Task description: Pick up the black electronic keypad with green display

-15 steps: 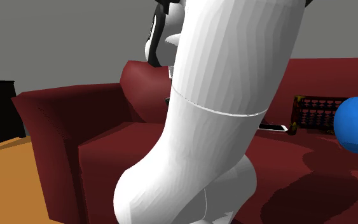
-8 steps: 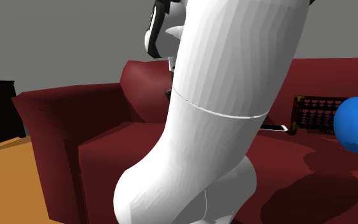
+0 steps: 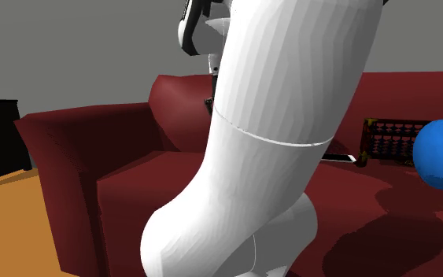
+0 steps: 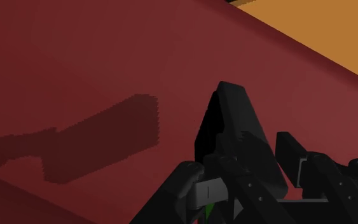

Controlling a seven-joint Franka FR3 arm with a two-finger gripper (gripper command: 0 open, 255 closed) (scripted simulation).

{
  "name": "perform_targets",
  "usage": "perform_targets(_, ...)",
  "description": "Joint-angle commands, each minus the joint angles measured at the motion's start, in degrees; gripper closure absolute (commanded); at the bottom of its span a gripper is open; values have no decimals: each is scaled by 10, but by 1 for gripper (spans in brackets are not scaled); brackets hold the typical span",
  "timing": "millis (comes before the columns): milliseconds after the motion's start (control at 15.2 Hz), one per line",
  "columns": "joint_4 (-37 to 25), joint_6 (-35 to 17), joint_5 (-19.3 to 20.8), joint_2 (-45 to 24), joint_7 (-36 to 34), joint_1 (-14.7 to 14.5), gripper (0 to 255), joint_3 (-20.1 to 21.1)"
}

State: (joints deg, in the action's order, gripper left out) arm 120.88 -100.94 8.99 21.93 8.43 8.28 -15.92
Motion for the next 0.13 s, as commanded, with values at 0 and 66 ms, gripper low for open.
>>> perform_targets(0, -7, 8, 0, 1, -1, -1, 255, 1)
perform_targets(66, -7, 8, 0, 1, -1, -1, 255, 1)
